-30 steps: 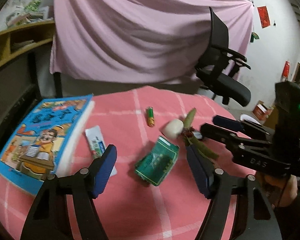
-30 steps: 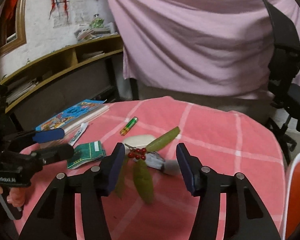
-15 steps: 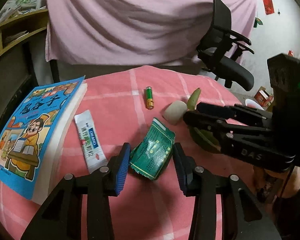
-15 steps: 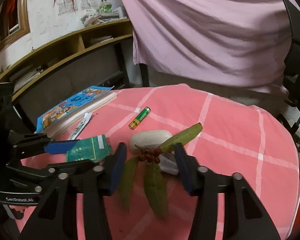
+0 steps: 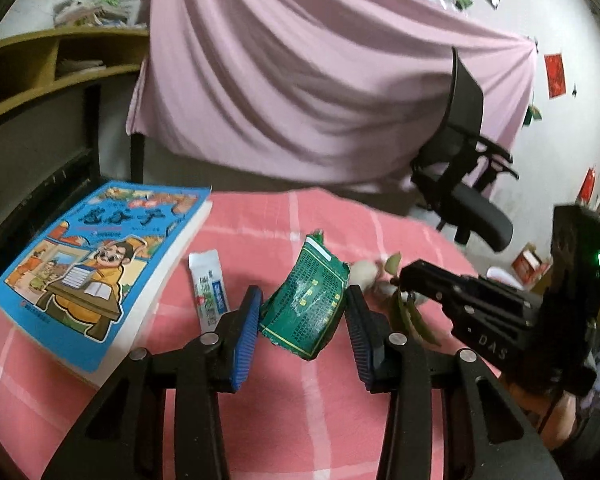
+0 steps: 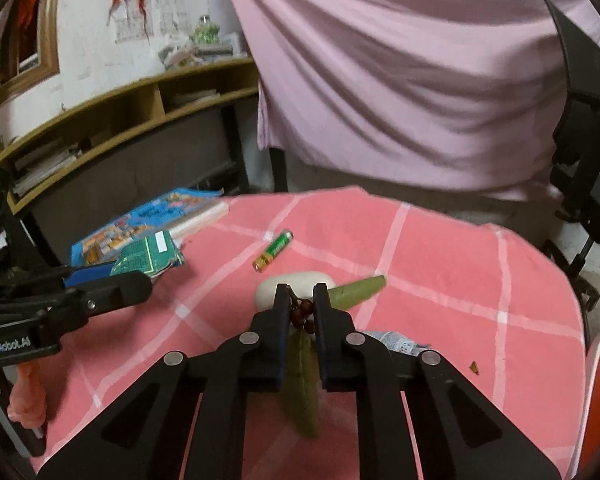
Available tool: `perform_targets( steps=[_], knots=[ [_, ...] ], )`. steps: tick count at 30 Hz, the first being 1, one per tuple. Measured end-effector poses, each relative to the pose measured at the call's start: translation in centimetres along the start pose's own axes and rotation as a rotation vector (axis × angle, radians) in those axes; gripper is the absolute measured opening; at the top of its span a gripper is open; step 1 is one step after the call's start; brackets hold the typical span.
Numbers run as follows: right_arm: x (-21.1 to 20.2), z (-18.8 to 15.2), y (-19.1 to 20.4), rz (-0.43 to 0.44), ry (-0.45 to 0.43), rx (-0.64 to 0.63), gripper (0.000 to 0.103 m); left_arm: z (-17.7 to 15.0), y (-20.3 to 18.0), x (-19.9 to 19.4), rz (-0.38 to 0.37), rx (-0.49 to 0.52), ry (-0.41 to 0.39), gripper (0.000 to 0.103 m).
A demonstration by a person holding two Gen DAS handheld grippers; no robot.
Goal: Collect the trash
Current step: 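Grasp the green packet with the left gripper while the right grasps the leafy berry sprig, then carry the packet and sprig over the bucket and open both grippers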
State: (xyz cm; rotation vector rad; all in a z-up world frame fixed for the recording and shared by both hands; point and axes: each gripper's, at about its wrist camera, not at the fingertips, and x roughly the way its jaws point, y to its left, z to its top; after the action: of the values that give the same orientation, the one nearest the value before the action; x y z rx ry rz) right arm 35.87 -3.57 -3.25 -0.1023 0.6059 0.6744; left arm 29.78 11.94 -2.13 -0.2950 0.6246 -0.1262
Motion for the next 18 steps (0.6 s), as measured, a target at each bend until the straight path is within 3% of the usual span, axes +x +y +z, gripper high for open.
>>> perform_targets(
  steps=[11,18],
  knots=[
    [-5.8,-0.6,0.7,-0.058,-0.286,-0.033,0.01,-0.8,-3.3,-3.0,0.008,0.009,-0.201,0.036],
    [-8.7,-1.1,-0.1,-0.09,-0.387,-0.003,0.01,-1.5,-5.8,-4.3,0.03,0.016,-0.311,0.036]
  ],
)
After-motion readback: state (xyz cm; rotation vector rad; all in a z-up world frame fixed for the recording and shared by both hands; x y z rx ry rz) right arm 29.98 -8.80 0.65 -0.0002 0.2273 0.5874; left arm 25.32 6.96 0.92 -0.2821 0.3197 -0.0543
